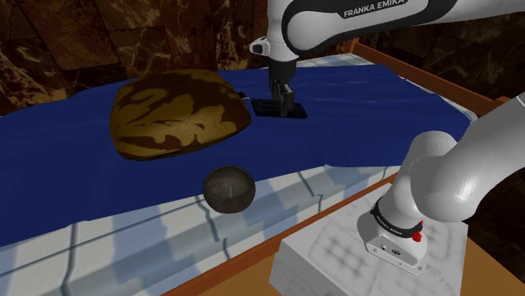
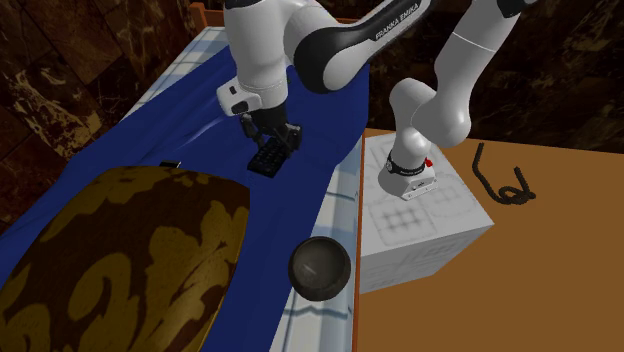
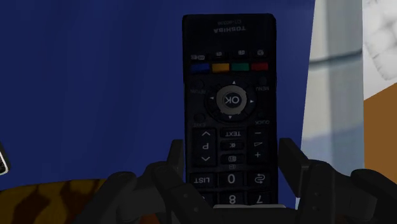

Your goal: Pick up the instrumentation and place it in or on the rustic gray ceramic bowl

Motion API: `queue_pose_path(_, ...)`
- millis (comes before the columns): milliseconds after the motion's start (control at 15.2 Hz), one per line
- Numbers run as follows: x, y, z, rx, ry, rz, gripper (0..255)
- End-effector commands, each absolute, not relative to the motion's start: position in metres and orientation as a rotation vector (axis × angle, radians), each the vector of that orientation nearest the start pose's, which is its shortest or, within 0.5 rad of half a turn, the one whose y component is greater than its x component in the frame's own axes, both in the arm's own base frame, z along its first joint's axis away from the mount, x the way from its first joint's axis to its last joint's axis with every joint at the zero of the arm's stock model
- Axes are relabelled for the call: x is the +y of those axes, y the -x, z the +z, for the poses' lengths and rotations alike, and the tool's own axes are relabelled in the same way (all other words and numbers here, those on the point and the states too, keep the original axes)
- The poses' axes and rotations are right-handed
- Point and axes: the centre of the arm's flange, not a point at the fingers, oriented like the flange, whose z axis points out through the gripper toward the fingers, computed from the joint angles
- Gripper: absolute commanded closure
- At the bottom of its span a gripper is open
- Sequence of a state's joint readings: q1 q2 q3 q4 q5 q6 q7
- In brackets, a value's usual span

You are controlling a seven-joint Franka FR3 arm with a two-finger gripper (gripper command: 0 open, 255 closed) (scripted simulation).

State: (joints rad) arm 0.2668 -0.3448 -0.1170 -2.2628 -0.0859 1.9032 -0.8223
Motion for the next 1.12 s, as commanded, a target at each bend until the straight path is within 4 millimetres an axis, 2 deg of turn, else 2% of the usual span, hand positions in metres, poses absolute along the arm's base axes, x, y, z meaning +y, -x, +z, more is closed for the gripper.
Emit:
queue_pose_path(0,0.057,-0.444,0.504,-1.533,2.780,0.047,255)
queue_pose_path(1056,0.266,-0.410,0.511,-1.533,2.780,0.047,255)
